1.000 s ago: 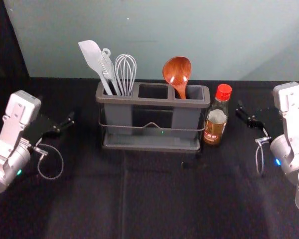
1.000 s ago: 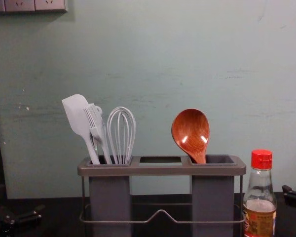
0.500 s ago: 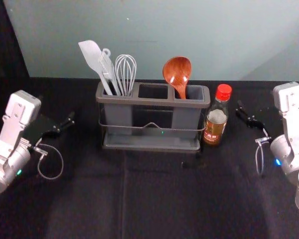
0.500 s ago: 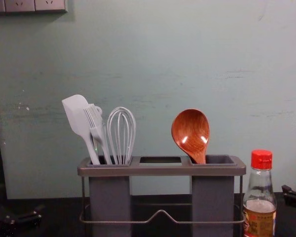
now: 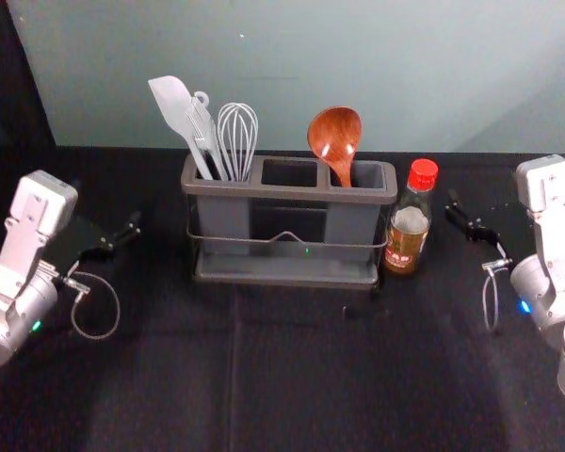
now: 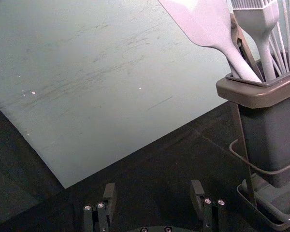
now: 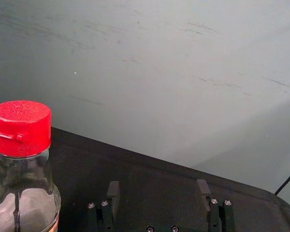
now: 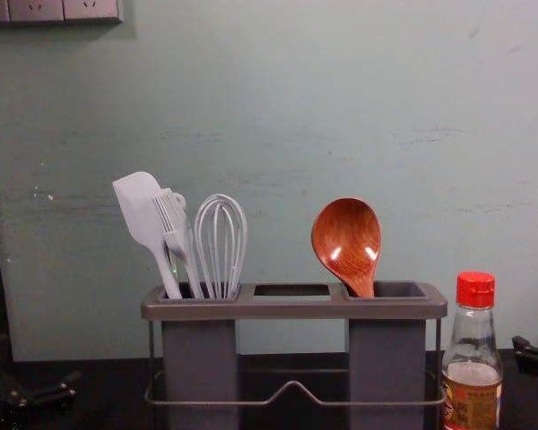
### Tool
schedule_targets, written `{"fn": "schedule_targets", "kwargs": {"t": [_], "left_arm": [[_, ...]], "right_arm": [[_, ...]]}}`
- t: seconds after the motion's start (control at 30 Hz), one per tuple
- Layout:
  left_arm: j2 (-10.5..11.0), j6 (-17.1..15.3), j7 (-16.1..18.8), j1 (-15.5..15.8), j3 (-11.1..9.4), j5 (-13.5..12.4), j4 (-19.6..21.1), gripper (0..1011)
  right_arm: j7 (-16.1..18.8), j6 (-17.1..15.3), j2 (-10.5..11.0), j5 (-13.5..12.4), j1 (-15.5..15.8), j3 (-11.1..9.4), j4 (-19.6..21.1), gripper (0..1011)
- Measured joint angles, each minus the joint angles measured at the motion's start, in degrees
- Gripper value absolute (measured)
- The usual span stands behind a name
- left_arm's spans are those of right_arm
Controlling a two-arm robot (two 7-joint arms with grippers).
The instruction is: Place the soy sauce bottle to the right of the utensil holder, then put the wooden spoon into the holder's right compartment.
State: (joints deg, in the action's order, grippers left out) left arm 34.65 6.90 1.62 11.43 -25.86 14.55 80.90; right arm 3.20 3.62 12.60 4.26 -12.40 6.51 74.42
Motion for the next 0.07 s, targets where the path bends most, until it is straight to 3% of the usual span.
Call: {"fn": "schedule_targets", "kwargs": {"t": [0.07], "left_arm": [[0.0,0.0,0.0,0.0,0.0,0.0,0.0,1005]], "right_arm": [[0.0,0.0,0.0,0.0,0.0,0.0,0.0,1004]]}}
